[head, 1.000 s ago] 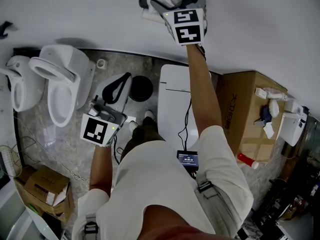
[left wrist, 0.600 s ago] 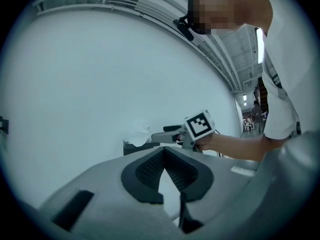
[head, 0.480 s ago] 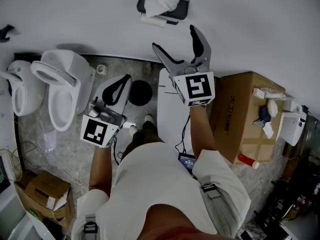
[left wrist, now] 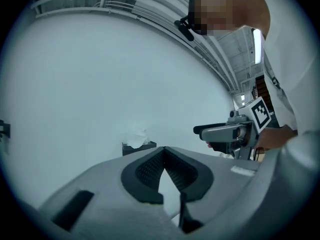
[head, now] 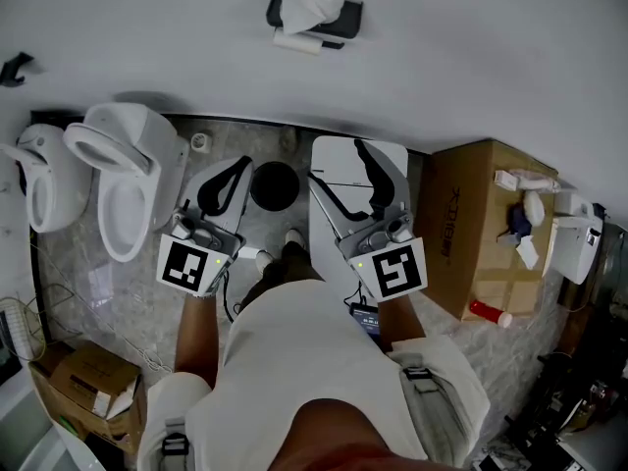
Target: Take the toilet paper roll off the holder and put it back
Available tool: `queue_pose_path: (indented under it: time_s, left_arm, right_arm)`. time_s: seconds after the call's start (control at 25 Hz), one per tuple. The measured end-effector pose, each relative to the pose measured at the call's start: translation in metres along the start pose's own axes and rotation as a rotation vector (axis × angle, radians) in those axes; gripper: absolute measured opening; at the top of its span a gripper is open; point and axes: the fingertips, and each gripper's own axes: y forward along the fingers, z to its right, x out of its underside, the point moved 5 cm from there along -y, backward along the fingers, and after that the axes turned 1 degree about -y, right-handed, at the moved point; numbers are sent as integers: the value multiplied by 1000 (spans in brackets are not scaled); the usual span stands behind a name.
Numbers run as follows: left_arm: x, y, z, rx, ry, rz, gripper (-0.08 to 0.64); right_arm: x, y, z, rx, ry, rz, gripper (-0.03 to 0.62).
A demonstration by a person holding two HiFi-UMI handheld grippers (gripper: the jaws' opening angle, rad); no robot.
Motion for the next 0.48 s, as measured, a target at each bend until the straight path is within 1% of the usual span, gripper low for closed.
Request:
queue_pose_path:
  time_s: [0.04, 0.12, 0.24, 0.28, 0.32, 0.36, 0.4, 0.48]
  left_arm:
    - [-1, -4, 1, -2, 0, 3, -3]
    - [-4, -12, 3, -7, -3, 8, -3]
    - [-5, -24, 7, 4, 23, 1, -3]
    - [-6, -27, 7, 5, 28, 0, -3]
    - [-7, -31, 7, 4, 29, 1, -3]
    - [-8, -34, 6, 0, 28, 5, -3]
    - [-10, -38, 4, -6, 26, 10, -3]
    - [-11, -46, 2, -19, 24, 15, -3]
  right_arm:
    - [-2, -6, -4, 1, -2, 1, 288]
    - [-4, -14, -10, -3, -9, 0, 253]
    - [-6, -17, -20, -9, -15, 0, 187]
    - [-8, -18, -22, -2, -14, 2, 148]
    - [-10, -19, -23, 11, -12, 6, 73]
    - [-12, -20, -24, 22, -11, 10, 17]
    - [-13, -20, -26, 29, -11, 14, 2]
    - [-15, -20, -29, 30, -11, 18, 0]
